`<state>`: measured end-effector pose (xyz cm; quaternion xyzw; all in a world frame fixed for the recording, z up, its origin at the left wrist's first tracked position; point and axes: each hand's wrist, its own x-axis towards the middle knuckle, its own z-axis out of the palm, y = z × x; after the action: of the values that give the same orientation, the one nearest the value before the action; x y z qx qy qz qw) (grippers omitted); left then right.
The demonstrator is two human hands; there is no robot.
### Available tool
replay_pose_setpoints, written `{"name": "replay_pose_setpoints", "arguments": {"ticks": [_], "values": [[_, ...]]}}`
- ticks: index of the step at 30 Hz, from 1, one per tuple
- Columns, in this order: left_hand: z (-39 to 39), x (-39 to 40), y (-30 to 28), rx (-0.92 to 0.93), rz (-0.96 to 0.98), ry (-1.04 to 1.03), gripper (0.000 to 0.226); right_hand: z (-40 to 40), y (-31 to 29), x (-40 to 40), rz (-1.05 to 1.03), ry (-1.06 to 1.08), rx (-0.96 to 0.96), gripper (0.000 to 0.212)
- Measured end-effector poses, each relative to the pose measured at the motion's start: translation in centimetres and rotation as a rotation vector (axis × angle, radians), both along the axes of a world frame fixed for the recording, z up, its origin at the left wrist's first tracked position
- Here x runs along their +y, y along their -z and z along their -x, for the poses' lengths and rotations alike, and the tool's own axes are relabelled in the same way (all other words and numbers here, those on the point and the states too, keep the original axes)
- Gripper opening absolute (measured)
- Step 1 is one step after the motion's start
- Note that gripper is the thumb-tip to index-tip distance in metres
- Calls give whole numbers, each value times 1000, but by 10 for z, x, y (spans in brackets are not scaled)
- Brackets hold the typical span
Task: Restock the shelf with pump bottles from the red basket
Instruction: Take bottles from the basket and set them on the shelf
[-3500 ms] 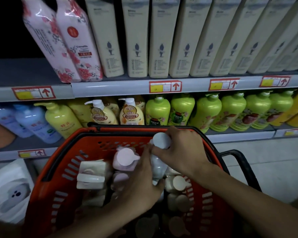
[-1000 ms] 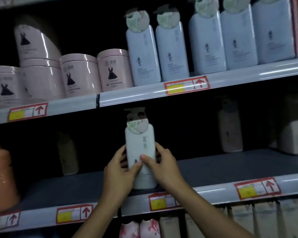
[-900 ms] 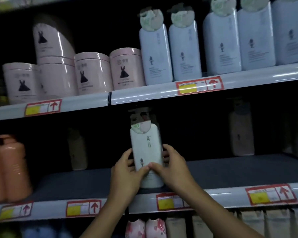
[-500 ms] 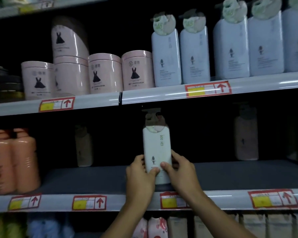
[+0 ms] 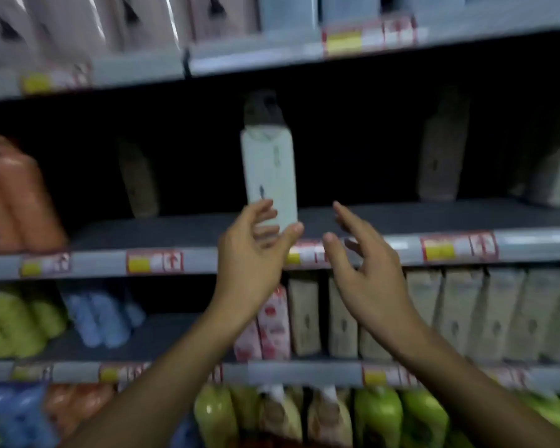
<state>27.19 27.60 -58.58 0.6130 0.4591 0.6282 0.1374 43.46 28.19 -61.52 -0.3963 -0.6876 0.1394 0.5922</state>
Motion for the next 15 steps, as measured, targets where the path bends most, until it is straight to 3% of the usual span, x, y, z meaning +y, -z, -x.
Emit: {"name": "replay_pose_setpoints", "arguments": {"ticks": [5, 8, 11, 13, 15], "values": [[-29, -72, 127, 166, 193, 128, 36, -68, 134, -63, 162, 31, -225, 31], [-44, -106, 205, 218, 478, 279, 29, -110, 213, -89, 508, 103, -417, 19], [-51, -125, 256, 354, 681, 375, 36, -126, 252, -95, 902, 58, -533, 29], [-58, -127, 271, 361, 757, 430, 38, -124, 267, -90, 943, -10, -616, 28], [-65, -128, 279, 370, 796, 481, 36, -121, 281, -88, 927, -33, -787, 13]]}}
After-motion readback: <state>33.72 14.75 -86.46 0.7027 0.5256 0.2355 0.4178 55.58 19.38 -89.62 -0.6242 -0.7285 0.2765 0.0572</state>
